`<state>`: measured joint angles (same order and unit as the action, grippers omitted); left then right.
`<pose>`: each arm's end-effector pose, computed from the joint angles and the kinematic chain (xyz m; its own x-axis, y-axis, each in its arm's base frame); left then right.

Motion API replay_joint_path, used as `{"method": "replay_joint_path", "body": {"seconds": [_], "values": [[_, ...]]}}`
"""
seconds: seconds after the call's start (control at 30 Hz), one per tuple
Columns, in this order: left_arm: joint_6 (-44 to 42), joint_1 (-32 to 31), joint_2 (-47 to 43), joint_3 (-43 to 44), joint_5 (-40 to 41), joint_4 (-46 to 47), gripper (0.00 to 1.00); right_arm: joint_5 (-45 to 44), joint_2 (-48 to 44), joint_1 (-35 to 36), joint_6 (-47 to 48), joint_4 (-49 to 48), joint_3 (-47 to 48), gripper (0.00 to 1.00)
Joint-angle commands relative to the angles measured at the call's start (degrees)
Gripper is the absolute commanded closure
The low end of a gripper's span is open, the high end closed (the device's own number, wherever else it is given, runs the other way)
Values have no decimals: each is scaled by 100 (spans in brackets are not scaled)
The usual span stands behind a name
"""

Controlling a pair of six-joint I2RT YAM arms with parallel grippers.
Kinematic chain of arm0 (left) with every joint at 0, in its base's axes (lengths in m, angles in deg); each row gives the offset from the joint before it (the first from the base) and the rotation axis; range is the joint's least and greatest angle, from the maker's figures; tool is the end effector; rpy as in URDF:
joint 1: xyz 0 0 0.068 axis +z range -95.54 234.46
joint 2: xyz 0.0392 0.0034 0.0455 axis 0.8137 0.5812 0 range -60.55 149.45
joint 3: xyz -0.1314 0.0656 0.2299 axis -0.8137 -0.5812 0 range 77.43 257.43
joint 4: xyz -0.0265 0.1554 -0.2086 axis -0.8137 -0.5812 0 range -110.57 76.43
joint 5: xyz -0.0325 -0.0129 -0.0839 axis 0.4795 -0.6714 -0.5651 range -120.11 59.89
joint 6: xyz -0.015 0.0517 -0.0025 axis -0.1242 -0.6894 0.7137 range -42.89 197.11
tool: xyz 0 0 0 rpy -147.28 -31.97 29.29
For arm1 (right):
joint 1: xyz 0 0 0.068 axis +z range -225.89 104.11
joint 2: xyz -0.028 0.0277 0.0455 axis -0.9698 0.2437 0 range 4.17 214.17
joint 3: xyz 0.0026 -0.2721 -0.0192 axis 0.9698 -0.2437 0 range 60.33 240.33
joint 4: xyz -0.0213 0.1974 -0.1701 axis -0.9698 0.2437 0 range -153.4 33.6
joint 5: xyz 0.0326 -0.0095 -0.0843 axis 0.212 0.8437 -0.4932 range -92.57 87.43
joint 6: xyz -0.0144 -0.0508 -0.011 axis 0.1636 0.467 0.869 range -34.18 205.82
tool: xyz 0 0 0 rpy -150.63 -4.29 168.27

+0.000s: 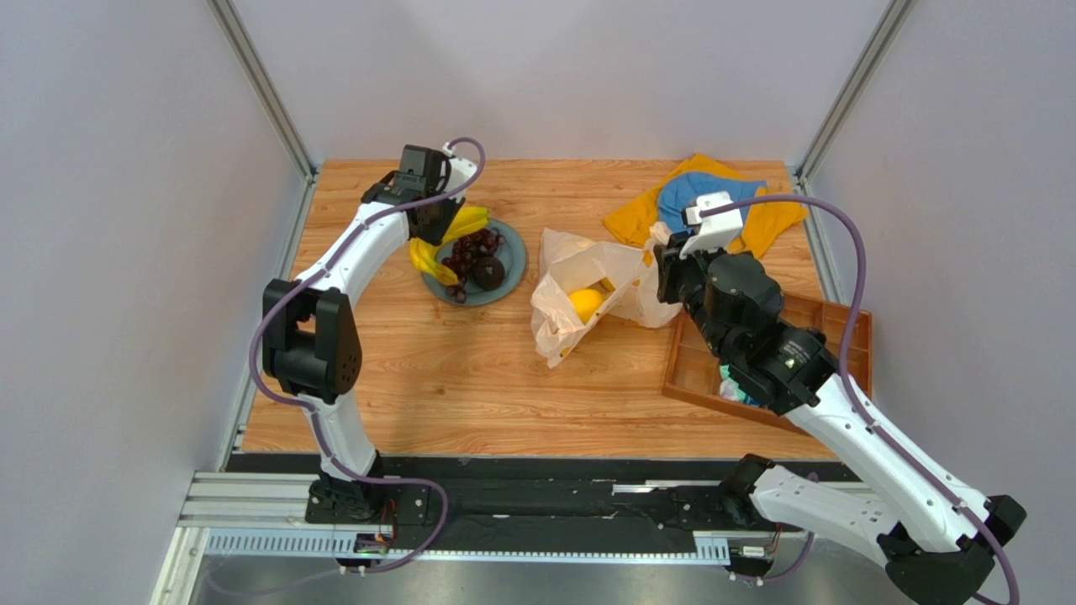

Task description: Place the fruits into the plastic bag

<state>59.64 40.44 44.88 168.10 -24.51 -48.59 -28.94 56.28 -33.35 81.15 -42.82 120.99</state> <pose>0.4016 -0.0968 0.2801 -0.6525 0.4710 -0.5937 0.3941 0.8800 0.2650 0.1543 0.1200 0.3955 -0.1762 -0.0627 -0.9823 -0.2724 0.9621 -0.0125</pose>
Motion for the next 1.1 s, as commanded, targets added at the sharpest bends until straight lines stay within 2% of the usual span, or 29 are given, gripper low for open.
{"method": "replay_joint_path", "body": {"seconds": [0.0,0.37,0.53,0.67,0.83,1.07], "values": [[16,-13,-461,126,37,48,62,9,-123,-36,-17,-133,-20,100],[209,-92,-1164,47,-156,162,66,0,-61,-27,-26,-151,7,100],[235,-644,-1779,-67,-551,330,66,0,-53,-27,-17,-142,33,100],[490,-1303,-2131,-129,-1621,496,66,-17,-70,-27,-8,-133,42,100],[1079,-2129,-2281,-191,-2414,839,67,-35,-114,-36,-17,-98,59,100],[1947,-2263,-2579,-330,-3004,786,67,-88,-193,-27,1,-71,77,100]]}}
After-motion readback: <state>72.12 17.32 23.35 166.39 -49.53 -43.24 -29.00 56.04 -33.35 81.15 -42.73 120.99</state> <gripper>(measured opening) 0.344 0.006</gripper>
